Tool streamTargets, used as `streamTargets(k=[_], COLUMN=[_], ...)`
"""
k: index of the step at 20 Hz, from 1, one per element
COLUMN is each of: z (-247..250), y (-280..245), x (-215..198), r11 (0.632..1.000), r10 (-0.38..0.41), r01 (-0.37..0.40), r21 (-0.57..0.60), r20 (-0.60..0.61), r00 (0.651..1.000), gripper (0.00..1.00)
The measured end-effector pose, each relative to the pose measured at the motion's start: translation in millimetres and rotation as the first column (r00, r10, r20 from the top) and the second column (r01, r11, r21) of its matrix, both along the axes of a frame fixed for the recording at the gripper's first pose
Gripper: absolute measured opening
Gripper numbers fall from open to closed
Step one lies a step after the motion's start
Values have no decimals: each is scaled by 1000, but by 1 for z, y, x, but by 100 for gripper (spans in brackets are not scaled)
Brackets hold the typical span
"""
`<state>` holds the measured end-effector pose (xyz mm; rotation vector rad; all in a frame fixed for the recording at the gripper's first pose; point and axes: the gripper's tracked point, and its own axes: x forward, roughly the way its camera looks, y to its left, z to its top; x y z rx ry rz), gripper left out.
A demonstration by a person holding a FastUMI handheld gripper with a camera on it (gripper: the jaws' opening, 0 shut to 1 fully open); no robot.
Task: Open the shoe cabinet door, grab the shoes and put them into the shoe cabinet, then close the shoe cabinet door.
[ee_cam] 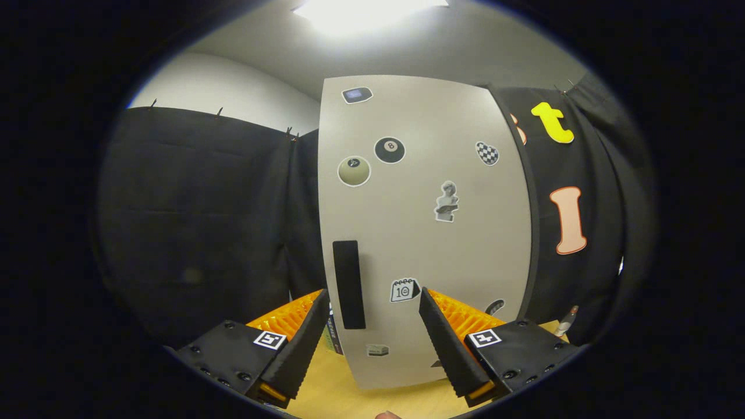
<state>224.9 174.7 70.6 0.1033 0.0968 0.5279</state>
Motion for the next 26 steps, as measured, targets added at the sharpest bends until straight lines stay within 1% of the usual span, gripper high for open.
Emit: streamTargets(k=[4,7,11,15,19,22,26], z=[4,4,1,-4,-9,-19,-25], y=[-49,-86,-147,-192,-231,-256,-274], x=[-5,-3,-7,-10,-16,-22,-30], r11=[994,984,955,927,903,881,867], r10=[-95,-166,-278,-360,-419,-459,-481], r01=[98,169,284,365,422,463,486], r21=[-54,-59,-84,-81,-77,-97,-111], r20=[55,63,79,72,60,57,67], r00=[994,984,957,930,906,887,874], gripper=[97,97,97,97,97,97,98])
